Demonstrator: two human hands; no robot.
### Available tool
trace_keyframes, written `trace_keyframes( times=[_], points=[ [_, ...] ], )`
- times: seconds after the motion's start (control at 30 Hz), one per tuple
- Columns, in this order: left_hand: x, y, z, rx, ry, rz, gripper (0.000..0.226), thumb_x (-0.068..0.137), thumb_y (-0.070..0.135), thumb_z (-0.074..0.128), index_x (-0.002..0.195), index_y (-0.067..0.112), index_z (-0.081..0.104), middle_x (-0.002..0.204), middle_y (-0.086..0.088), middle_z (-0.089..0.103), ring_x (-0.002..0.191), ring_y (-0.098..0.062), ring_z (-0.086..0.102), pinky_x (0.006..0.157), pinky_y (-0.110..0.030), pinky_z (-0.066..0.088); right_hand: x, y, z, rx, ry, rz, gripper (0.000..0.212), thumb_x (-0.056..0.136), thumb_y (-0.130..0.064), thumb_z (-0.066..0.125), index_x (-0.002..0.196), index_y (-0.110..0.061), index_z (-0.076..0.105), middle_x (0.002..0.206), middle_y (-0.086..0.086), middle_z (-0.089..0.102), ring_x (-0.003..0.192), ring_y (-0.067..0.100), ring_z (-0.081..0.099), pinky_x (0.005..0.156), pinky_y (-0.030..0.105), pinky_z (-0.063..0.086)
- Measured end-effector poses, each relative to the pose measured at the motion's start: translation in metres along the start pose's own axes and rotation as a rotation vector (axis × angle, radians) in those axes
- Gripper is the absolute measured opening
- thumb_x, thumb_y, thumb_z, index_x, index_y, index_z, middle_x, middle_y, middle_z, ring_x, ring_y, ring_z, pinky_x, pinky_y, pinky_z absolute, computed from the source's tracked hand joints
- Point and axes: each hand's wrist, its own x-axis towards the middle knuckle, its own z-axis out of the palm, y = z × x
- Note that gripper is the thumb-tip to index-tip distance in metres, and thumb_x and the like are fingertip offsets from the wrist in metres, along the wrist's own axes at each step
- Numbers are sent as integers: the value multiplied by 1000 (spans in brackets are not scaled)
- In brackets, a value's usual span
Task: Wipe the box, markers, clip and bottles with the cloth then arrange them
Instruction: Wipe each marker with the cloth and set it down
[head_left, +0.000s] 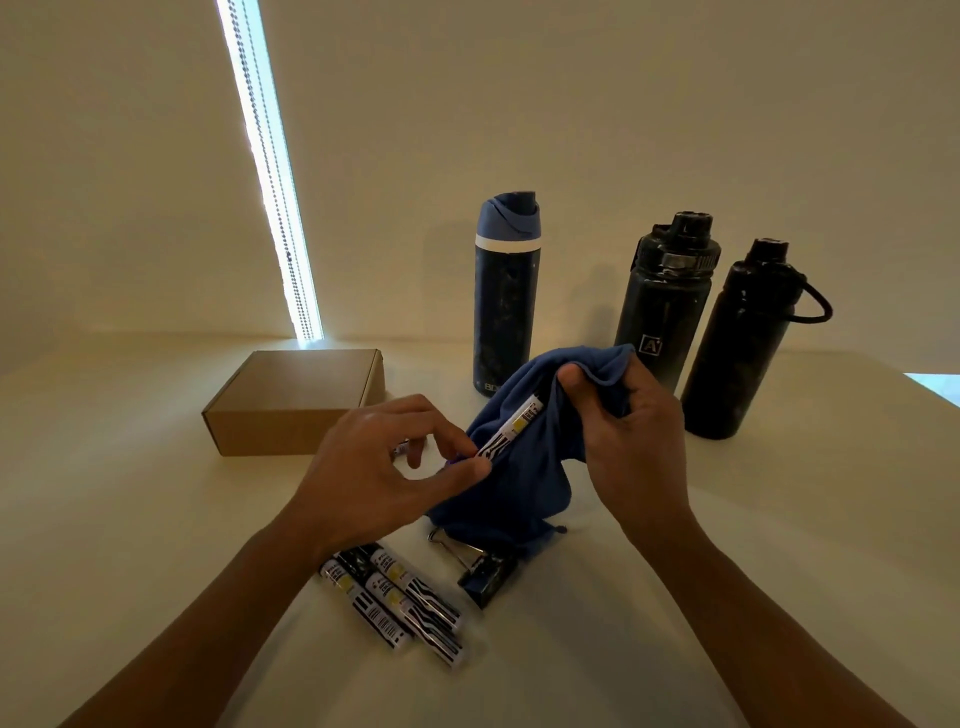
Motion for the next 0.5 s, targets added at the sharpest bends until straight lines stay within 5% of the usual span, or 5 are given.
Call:
trace_keyframes(
  times=[0.33, 0.43, 0.5],
  points=[
    [-1, -5, 6, 2, -8, -7, 33, 83, 68, 67, 95, 40, 77, 86, 20, 70, 72, -13, 63, 63, -25, 52, -5, -6, 2, 43, -44, 0, 12, 95, -28, 65, 103, -20, 68, 90, -14, 72, 87, 5, 70, 71, 19, 56],
    [1, -1, 6, -41, 37, -46, 18, 85, 53, 78, 92, 37, 78, 83, 24, 70, 70, -15, 64, 63, -12, 48, -7, -11, 5, 184, -67, 99, 14, 95, -29, 64, 108, -23, 68, 93, -15, 73, 89, 2, 70, 69, 16, 55],
    [1, 3, 7, -78, 65, -61, 10, 84, 39, 82, 91, 33, 79, 84, 29, 69, 68, -13, 63, 63, -7, 45, -13, -11, 11, 207, -151, 162, 17, 94, -32, 65, 110, -27, 69, 95, -13, 74, 90, 4, 71, 72, 25, 60]
  ],
)
